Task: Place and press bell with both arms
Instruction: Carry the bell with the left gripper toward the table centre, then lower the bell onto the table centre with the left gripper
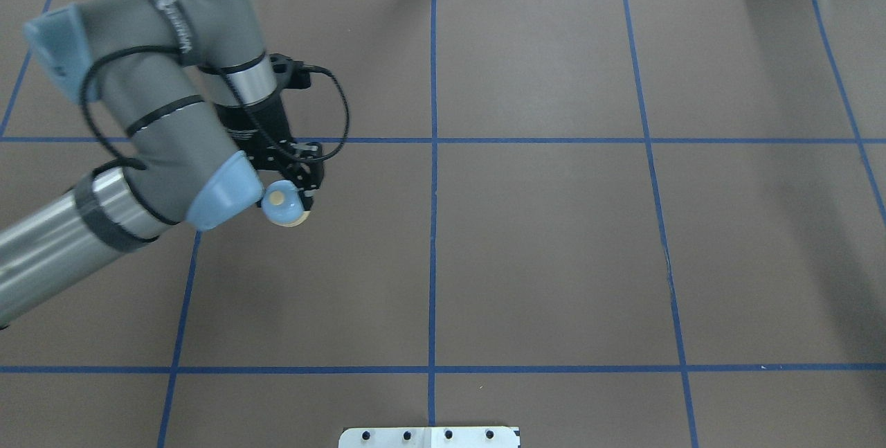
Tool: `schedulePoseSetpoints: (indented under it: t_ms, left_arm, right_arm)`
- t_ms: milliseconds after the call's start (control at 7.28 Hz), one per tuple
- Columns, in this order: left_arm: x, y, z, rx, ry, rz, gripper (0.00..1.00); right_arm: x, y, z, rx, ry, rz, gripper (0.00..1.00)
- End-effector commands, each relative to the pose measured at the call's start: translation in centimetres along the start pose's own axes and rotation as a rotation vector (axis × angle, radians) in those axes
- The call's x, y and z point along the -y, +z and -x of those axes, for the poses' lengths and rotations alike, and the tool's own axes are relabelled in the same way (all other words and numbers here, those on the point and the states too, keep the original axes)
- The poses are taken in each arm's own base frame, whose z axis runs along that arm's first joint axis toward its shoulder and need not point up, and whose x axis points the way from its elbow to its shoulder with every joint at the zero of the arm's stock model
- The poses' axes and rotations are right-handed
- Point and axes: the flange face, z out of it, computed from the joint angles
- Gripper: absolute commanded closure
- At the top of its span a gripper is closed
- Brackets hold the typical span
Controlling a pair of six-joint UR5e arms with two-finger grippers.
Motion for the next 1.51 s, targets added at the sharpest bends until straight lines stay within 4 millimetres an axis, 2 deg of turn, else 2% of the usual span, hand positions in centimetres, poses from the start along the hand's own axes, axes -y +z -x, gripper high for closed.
schedulePoseSetpoints:
  t_ms: [0,137,412,687,962,1237,1374]
  left_arm:
    - [5.7,2.8,-10.2,-0.003,-0.124,-0.043,0.89]
    - [7.0,5.2,-11.9,-0.019,-0.143,-0.046,0.86]
    - [8.4,7.2,-17.0,0.038,-0.197,-0.047,0.75]
    - [8.5,9.1,-17.3,0.055,-0.181,-0.055,0.7]
    - [9.0,10.0,-17.0,0.053,-0.186,-0.062,0.59]
    - [8.7,10.5,-17.2,0.052,-0.177,-0.059,0.42]
    - [8.7,10.6,-17.4,0.035,-0.156,-0.07,0.27]
  right_arm:
    - [0.0,0.1,0.0,0.003,0.003,0.003,0.0]
    - [0.0,0.1,0.0,0.005,0.004,0.004,0.0]
    - [0.0,0.1,-0.1,0.004,0.01,0.006,0.0]
    - [0.0,0.2,-0.1,0.005,0.01,0.008,0.0]
    - [0.0,0.1,0.1,0.009,0.066,0.002,0.0]
    - [0.0,0.1,0.1,0.009,0.066,0.002,0.0]
    - [0.0,0.1,0.1,0.009,0.066,0.002,0.0]
